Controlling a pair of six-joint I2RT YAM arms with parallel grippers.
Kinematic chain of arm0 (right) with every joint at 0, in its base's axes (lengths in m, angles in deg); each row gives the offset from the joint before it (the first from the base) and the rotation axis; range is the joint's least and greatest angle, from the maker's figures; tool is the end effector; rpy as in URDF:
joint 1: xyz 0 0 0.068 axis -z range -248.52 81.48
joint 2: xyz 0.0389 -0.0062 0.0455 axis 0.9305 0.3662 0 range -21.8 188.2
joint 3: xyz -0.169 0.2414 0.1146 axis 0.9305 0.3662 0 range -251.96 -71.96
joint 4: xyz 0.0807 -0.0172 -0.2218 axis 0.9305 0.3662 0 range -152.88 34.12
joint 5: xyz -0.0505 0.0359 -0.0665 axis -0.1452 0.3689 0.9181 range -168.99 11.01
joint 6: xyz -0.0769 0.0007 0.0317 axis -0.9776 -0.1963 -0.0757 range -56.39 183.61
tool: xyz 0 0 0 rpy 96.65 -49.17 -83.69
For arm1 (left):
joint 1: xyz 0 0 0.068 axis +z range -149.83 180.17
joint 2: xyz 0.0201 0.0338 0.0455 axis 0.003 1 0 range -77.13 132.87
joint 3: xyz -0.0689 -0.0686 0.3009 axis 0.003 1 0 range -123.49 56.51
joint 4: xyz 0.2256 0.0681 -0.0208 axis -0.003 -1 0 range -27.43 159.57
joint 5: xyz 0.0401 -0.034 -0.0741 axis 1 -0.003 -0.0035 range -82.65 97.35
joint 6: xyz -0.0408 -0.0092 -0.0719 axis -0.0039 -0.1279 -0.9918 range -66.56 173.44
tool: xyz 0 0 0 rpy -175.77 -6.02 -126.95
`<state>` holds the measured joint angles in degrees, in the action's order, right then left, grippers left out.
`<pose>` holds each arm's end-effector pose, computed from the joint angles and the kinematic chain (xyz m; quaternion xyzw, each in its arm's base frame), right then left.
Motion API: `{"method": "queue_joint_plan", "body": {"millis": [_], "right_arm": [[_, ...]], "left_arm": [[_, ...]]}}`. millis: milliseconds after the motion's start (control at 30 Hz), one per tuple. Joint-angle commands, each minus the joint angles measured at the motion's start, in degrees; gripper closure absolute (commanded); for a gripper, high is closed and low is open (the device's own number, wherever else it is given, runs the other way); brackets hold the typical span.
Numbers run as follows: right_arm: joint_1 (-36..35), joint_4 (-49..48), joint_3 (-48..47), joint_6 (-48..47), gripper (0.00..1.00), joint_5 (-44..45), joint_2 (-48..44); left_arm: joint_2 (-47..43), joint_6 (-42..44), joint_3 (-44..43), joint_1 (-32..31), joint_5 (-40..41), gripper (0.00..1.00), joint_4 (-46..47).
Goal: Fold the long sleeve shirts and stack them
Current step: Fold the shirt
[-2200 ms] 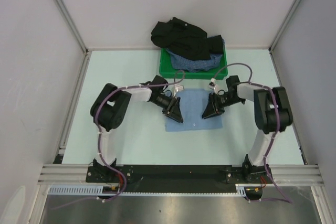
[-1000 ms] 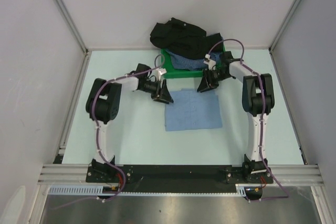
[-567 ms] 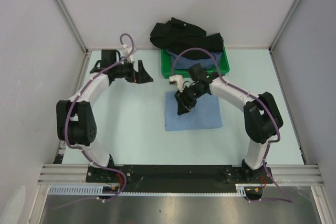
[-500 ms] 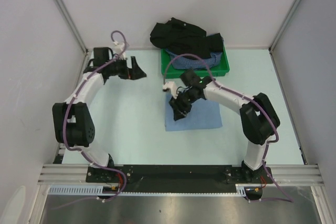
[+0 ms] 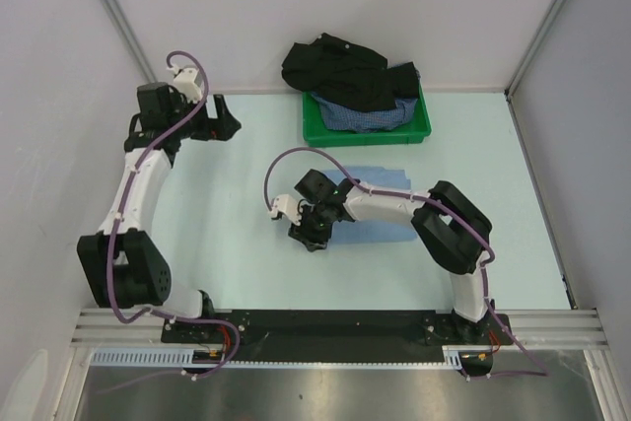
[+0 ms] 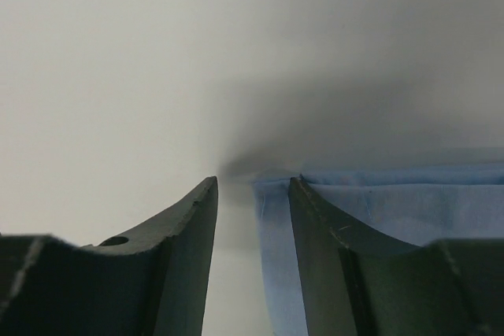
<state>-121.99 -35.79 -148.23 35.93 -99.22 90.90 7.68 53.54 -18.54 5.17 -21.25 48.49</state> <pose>0.2261 0.3474 0.1895 -0.6539 0.7017 0.2170 0.1816 0.3374 -0.0055 0.3722 0.0858 0.8472 -0.1933 0.4873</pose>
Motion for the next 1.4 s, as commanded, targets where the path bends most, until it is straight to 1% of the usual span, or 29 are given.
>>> {"method": "queue_joint_plan", "body": {"millis": [0,67,100,133,233,267,300,367,400,433,467,500,533,567,600,633,667,733,767,833,867,900,967,1000,1067,1133,1200,1233,1367], "right_arm": [[-0.66,-3.19,2.00,-2.46,0.66,5.81,1.99],[-1.28,-2.57,3.40,-3.34,0.79,5.64,1.03],[-1.63,-2.05,4.02,-4.13,0.96,3.90,0.42],[-2.16,-0.74,5.59,-4.74,1.00,2.75,-1.24],[-4.61,1.64,9.81,-9.92,1.00,-2.35,-5.38],[-5.14,2.34,13.13,-11.85,1.00,-3.14,-8.78],[-5.67,2.96,14.56,-14.04,1.00,-5.33,-10.30],[-5.15,6.20,16.84,-16.77,1.00,-7.80,-13.63],[-4.89,8.31,17.46,-19.23,1.00,-9.46,-14.35],[-4.80,12.50,17.99,-24.82,1.00,-10.17,-15.05],[-4.28,15.24,18.35,-27.92,1.00,-11.14,-15.75],[-4.36,17.53,19.39,-30.74,1.00,-11.58,-17.33],[-4.36,20.43,19.93,-34.33,0.91,-11.33,-18.21],[-3.92,21.15,20.45,-35.93,0.77,-10.80,-19.53],[-3.31,21.16,21.33,-36.47,0.54,-9.49,-22.41],[-2.52,19.51,21.34,-36.04,0.45,-9.13,-24.27],[-0.77,18.62,20.99,-33.34,0.29,-8.78,-25.77],[1.08,18.70,17.75,-28.69,0.19,-8.25,-28.50],[2.48,19.05,16.52,-26.74,0.11,-8.33,-29.03],[7.84,19.31,13.27,-21.65,0.10,-9.56,-30.17],[9.86,19.31,12.56,-16.49,0.09,-10.44,-30.35],[14.23,18.53,11.94,-14.00,0.09,-11.14,-30.44],[18.39,17.12,11.50,-7.17,0.09,-10.89,-29.83],[22.49,16.42,11.15,-5.21,0.09,-10.62,-29.39],[26.56,15.63,9.48,0.23,0.08,-10.53,-27.98],[32.80,14.66,8.69,6.74,0.07,-11.23,-27.45],[36.06,13.52,8.59,9.74,0.01,-12.11,-27.71],[38.42,13.51,8.51,10.01,0.00,-11.94,-27.89],[40.99,15.79,6.93,10.02,0.00,-10.54,-28.42]], "left_arm": [[-5.53,3.50,2.80,-0.16,1.09,0.01,5.08],[-5.45,3.86,2.71,-0.16,-0.22,0.00,5.35],[-5.10,4.47,2.54,-0.07,-0.92,0.01,5.26],[-4.32,4.73,2.10,-0.25,-1.45,0.01,4.91],[-2.47,3.60,0.53,-0.16,-3.12,0.01,3.16],[-0.55,3.94,-0.70,-0.07,-4.69,0.01,1.32],[0.95,5.34,-1.76,-0.07,-10.37,0.01,-2.78],[3.50,8.32,-3.09,-0.25,-15.07,0.01,-5.71],[3.86,9.21,-2.74,-1.73,-14.47,0.01,-6.86],[4.13,10.70,-1.78,-2.61,-14.29,0.01,-7.39],[4.48,12.19,-1.25,-3.58,-14.29,0.01,-7.92],[5.26,14.29,-0.90,-6.46,-13.86,0.01,-9.05],[6.23,14.49,-0.28,-7.88,-13.59,0.01,-9.50],[7.28,15.10,-0.45,-10.59,-14.11,0.02,-10.64],[10.08,14.58,-0.63,-11.92,-14.55,0.04,-12.04],[11.41,13.71,-0.72,-13.07,-15.16,0.08,-12.05],[12.82,11.87,-0.89,-14.82,-15.78,0.09,-11.88],[18.17,9.50,-2.11,-16.06,-18.40,0.13,-11.27],[20.37,7.13,-2.82,-16.76,-19.81,0.15,-10.91],[26.24,5.71,-5.97,-17.65,-22.72,0.19,-10.82],[28.02,4.83,-7.21,-18.52,-23.86,0.19,-11.00],[29.51,4.74,-9.31,-18.96,-24.65,0.19,-11.00],[34.08,5.61,-11.69,-20.28,-25.27,0.21,-11.61],[35.75,5.79,-13.88,-20.64,-26.32,0.21,-11.88],[40.50,6.58,-16.44,-21.34,-28.87,0.22,-14.58],[43.57,7.98,-18.38,-21.87,-29.67,0.23,-16.00],[44.90,8.25,-18.91,-22.66,-29.41,0.23,-16.62],[45.69,8.51,-19.00,-22.92,-29.41,0.23,-16.97],[49.03,7.99,-19.08,-24.50,-29.23,0.24,-17.33]]}}
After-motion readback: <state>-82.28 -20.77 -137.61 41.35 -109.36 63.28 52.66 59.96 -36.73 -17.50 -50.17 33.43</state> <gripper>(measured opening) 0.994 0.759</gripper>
